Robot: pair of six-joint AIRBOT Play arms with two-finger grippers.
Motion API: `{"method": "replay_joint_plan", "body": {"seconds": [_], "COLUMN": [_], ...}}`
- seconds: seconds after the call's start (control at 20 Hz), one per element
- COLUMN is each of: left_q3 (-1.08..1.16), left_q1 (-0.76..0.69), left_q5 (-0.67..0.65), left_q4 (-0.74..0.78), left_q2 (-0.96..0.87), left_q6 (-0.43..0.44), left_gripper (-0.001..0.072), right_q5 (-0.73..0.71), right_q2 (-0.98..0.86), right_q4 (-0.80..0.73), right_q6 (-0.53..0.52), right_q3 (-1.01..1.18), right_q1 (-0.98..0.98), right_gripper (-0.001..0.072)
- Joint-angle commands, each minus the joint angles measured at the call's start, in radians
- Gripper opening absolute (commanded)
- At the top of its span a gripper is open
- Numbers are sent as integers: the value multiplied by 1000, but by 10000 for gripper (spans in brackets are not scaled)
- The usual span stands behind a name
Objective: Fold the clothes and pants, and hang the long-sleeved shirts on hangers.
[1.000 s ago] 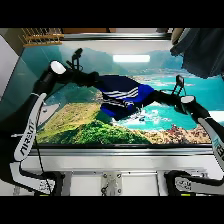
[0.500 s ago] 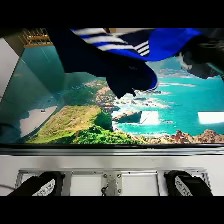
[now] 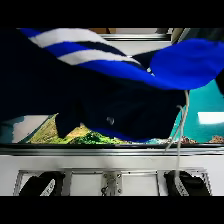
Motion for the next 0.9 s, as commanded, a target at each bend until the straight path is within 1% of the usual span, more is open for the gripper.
{"method": "replay_joint_plan", "body": {"seconds": [0.0,0.05,0.1,0.15,0.3,0.4,0.45,0.55,0.6,0.65,0.75,0.8,0.85], "left_q3": [-157,-200,-238,-273,-315,-266,-218,-72,12,82,186,227,261], "left_q1": [1,1,1,1,-15,-34,-46,-66,-71,-72,-71,-59,-50], "left_q5": [63,61,65,73,120,162,174,168,156,139,121,113,107], "left_q4": [50,90,122,127,128,126,126,127,126,126,122,122,121], "left_q2": [43,16,-26,-79,-319,-521,-619,-811,-897,-960,-1043,-1069,-1086], "left_q6": [-56,-86,-110,-115,-111,-66,-55,-8,0,0,-3,-4,-13], "left_gripper": [8,9,9,9,9,9,9,9,9,9,10,198,530], "right_q5": [236,280,298,288,155,-13,-136,-365,-451,-533,-647,-694,-736], "right_q2": [-31,-59,-92,-125,-274,-402,-456,-541,-570,-592,-613,-616,-617], "right_q4": [-48,-50,-51,-64,-215,-326,-349,-349,-352,-352,-354,-363,-373], "right_q6": [225,255,259,259,259,258,255,256,256,256,256,256,256], "right_q3": [-41,-72,-115,-161,-262,-263,-263,-252,-242,-234,-230,-230,-230], "right_q1": [0,8,23,47,146,191,197,193,192,192,192,192,192], "right_gripper": [11,11,11,10,11,11,12,12,12,12,13,16,72]}}
